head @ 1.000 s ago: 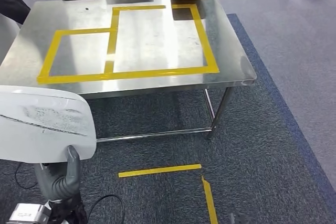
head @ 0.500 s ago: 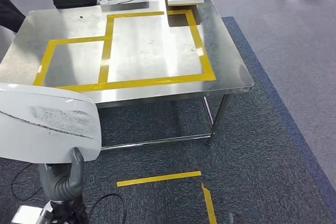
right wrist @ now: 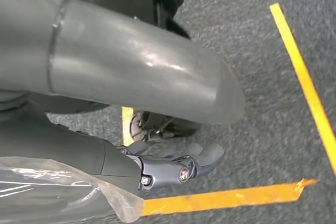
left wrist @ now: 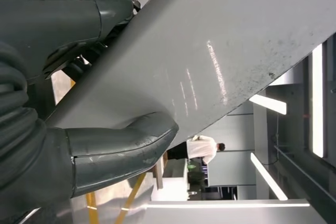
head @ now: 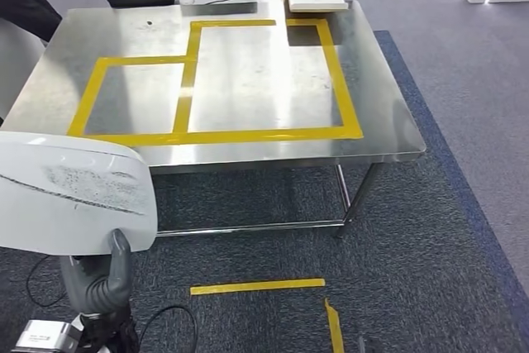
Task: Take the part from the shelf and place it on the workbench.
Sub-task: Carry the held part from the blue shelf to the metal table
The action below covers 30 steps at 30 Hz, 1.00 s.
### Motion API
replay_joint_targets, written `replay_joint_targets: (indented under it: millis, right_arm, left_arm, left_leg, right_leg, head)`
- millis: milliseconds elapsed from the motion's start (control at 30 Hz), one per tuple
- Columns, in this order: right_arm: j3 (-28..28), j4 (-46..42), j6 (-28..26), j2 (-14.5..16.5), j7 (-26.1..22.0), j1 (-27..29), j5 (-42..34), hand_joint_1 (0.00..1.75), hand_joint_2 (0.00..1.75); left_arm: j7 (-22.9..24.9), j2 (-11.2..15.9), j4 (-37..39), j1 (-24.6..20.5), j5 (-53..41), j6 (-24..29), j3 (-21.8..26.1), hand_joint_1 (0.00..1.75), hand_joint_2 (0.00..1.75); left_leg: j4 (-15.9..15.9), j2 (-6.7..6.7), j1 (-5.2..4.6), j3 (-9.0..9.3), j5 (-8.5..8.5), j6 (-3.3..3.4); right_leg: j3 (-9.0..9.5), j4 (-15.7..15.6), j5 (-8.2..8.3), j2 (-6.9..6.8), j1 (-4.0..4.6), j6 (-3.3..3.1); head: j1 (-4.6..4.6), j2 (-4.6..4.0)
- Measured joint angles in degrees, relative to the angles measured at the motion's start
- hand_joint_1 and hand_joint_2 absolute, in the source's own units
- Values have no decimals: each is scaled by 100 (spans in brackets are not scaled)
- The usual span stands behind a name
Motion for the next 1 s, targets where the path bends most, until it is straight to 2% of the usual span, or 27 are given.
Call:
replay_joint_targets:
  millis: [100, 167, 200, 267, 300, 333, 367, 433, 467, 500, 567, 633, 667, 700, 733, 767, 800, 833, 867, 933, 967, 1000]
  right_arm:
    - [2, 2, -1, 4, 1, -7, 10, 0, 0]
    - [2, 1, -5, 11, -1, -8, 15, 0, 0]
    - [2, 1, -8, 15, -1, -9, 13, 0, 0]
    - [1, 0, -9, 16, 8, -7, 8, 0, 0]
    - [1, 0, -9, 17, 15, -4, 8, 0, 0]
    - [1, 0, -9, 17, 22, -1, 14, 0, 0]
    - [1, 0, -9, 19, 28, 1, 22, 0, 0]
    - [2, 1, -9, 25, 37, -1, 37, 0, 0]
    - [2, 1, -9, 28, 39, -5, 41, 0, 0]
    - [2, 2, -9, 31, 43, -7, 43, 0, 0]
    - [3, 2, -10, 33, 52, -12, 48, 0, 0]
    - [4, 2, -11, 33, 55, -19, 52, 0, 0]
    - [4, 2, -11, 33, 54, -25, 52, 0, 0]
    - [4, 2, -11, 33, 51, -29, 50, 0, 0]
    - [3, 2, -11, 33, 49, -29, 45, 0, 0]
    - [3, 2, -10, 33, 48, -25, 35, 0, 0]
    - [2, 2, -9, 33, 46, -16, 24, 0, 0]
    - [0, 2, -8, 33, 45, -7, 12, 0, 0]
    - [-1, 2, -4, 33, 43, 0, 3, 0, 0]
    - [-3, 2, 4, 33, 37, 3, -14, 0, 0]
    - [-3, 2, 11, 33, 34, 2, -24, 0, 0]
    - [-4, 2, 17, 33, 32, -2, -36, 0, 0]
  left_arm:
    - [0, -1, -1, 2, -3, 1, 1, 175, 175]
    - [0, 0, -2, -5, -11, 4, 2, 175, 175]
    - [0, 2, -3, -11, -14, 7, 2, 175, 175]
    - [0, 9, -2, -18, -15, 5, 3, 175, 175]
    - [0, 13, -1, -17, -12, 1, 4, 175, 175]
    - [0, 18, -1, -16, -8, -7, 6, 175, 175]
    - [0, 22, 0, -18, -3, -16, 8, 175, 175]
    - [0, 27, 0, -25, 2, -30, 9, 175, 175]
    - [1, 27, 1, -31, 2, -33, 9, 175, 175]
    - [1, 28, 1, -39, 2, -36, 8, 175, 175]
    - [2, 27, 2, -51, 2, -39, 8, 175, 175]
    - [1, 23, 2, -52, 2, -42, 7, 175, 175]
    - [0, 21, 2, -56, 2, -45, 6, 175, 175]
    - [0, 19, 2, -59, 2, -49, 4, 175, 175]
    - [0, 19, 2, -62, 2, -51, 3, 175, 175]
    - [0, 19, 2, -64, 2, -52, 3, 175, 175]
    - [0, 19, 2, -62, 2, -53, 2, 175, 175]
    - [0, 20, 2, -61, 2, -52, 2, 175, 175]
    - [0, 20, 2, -61, 2, -52, 1, 175, 175]
    - [0, 20, 2, -62, 2, -52, -2, 175, 175]
    - [0, 20, 3, -66, -1, -52, -5, 175, 175]
    - [1, 20, 3, -71, -6, -53, -9, 175, 175]
  left_leg:
    - [-15, -35, 10, 19, -39, -85]
    - [164, 29, 16, -36, -142, -148]
    - [417, 77, 19, -151, -257, -178]
    - [1146, 139, 28, -550, -523, -219]
    - [1437, 147, 32, -734, -581, -228]
    - [1552, 151, 34, -841, -528, -231]
    - [1453, 154, 36, -845, -361, -224]
    - [801, 173, 31, -623, 111, -187]
    - [460, 190, 18, -485, 250, -162]
    - [229, 205, 4, -389, 307, -136]
    - [72, 210, -27, -318, 251, -84]
    - [14, 191, -13, -272, 242, -25]
    - [-19, 185, 0, -239, 241, 7]
    - [-47, 184, 15, -205, 237, 36]
    - [-58, 185, 18, -184, 224, 62]
    - [-59, 185, 17, -170, 202, 83]
    - [-58, 180, 15, -153, 178, 94]
    - [-57, 172, 13, -126, 148, 99]
    - [-56, 161, 14, -84, 112, 95]
    - [-56, 147, 16, 38, 22, 68]
    - [-53, 143, 7, 86, -32, 40]
    - [-51, 141, -1, 118, -76, 11]
  right_leg:
    - [101, -118, -52, -2, 6, -74]
    - [157, -150, -71, -46, -11, -145]
    - [194, -164, -87, -73, -22, -180]
    - [253, -166, -141, -121, -19, -222]
    - [285, -166, -168, -139, -17, -228]
    - [321, -166, -198, -150, -17, -227]
    - [366, -166, -228, -155, -17, -222]
    - [449, -168, -294, -157, -17, -200]
    - [486, -165, -333, -155, -7, -173]
    - [503, -171, -362, -156, 1, -141]
    - [516, -201, -402, -169, 11, -67]
    - [533, -214, -433, -186, 5, -5]
    - [501, -120, -494, -184, 4, 20]
    - [390, 106, -606, -174, 2, 40]
    - [202, 438, -748, -163, -1, 52]
    - [-48, 834, -896, -155, -1, 62]
    - [-286, 1172, -979, -151, -2, 72]
    - [-450, 1344, -946, -149, -2, 78]
    - [-515, 1309, -793, -149, -2, 82]
    - [-349, 678, -266, -149, -6, 69]
    - [-194, 332, -82, -144, -1, 56]
    - [-70, 81, 11, -139, 4, 30]
  head:
    - [-4, 1]
    - [-19, 1]
    - [-29, 1]
    - [-40, 0]
    - [-38, 0]
    - [-38, 0]
    - [-39, 0]
    - [-39, 1]
    - [-39, 1]
    - [-36, 1]
    - [-26, 1]
    - [-15, 1]
    - [-5, 1]
    - [9, 1]
    - [24, 1]
    - [34, 1]
    - [39, 1]
    - [40, 1]
    - [43, 1]
    - [45, 1]
    - [49, 1]
    - [45, 1]
